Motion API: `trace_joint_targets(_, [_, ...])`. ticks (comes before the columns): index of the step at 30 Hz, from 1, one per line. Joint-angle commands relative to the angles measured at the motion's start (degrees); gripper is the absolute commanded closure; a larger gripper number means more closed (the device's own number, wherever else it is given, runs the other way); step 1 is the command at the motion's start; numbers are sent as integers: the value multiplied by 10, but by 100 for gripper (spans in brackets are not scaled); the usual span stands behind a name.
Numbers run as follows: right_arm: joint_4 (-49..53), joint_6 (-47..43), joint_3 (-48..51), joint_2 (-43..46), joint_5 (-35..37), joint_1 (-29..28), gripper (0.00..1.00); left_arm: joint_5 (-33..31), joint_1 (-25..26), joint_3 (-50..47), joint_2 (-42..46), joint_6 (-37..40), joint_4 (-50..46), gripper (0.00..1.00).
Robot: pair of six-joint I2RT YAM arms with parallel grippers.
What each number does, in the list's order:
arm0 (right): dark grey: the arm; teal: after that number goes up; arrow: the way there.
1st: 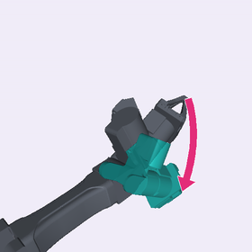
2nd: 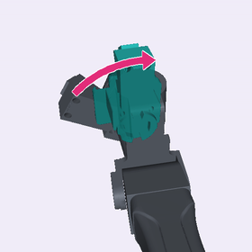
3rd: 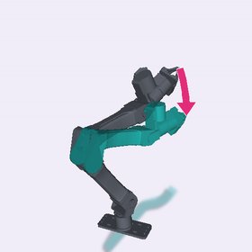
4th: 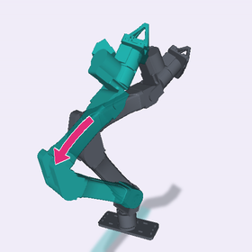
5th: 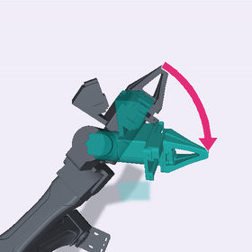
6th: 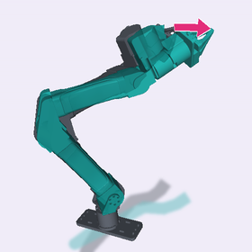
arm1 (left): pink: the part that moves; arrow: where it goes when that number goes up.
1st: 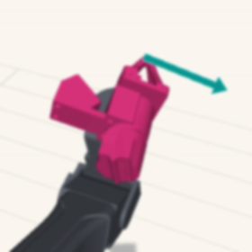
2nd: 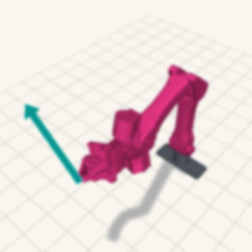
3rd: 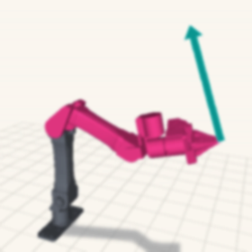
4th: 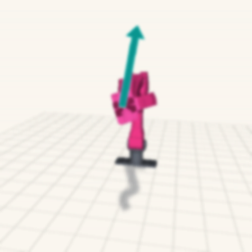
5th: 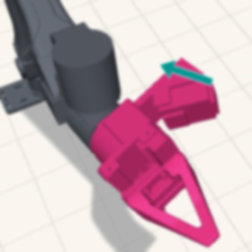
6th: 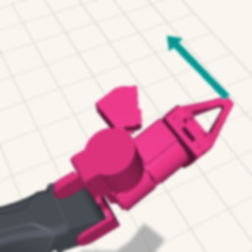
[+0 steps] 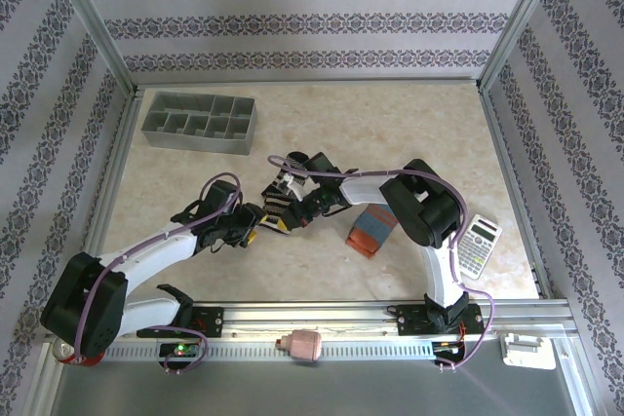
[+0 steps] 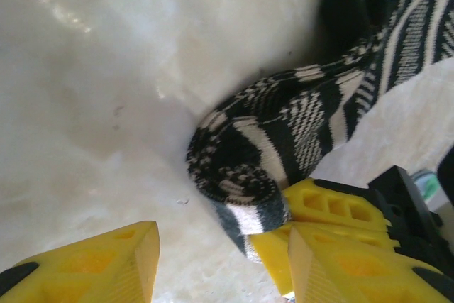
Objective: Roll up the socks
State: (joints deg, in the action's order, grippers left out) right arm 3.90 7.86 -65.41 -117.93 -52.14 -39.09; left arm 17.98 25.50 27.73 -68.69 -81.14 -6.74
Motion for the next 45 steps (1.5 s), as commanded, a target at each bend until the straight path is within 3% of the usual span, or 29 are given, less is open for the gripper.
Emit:
trace_joint_targets(1, [90,30,3,-47,36,2,100,8,-2,-19,-14,20,126,50])
trace_joint_targets(15, [145,96,-63,-108,5,20,100,7,2,-40,-56,20,175,51])
trace_joint_targets(28, [227,78,-119,-149,-28,30,100,-14,3,-23,-126,10,202,57])
trace_joint_targets(31, [246,63,-129,-153,-28,29,100,-9,3,-18,-166,-7,225,67])
trace_joint_targets(34, [263,47,-136,-157,-21,29,100,-15,6,-11,-185,-31,207,89])
trace_joint_targets(36, [271,33,-138,-154,-11,29,100,-18,7,1,-178,-37,163,100])
trace_joint_targets(37, [275,22,-138,-148,-2,28,100,-18,7,11,-171,-39,121,100])
trace_joint_targets(42, [219,-47,-91,-51,69,18,67,-13,8,54,-145,-50,-31,100])
trace_joint_targets(45, [91,-87,6,74,136,3,58,1,8,76,-152,-62,-75,100])
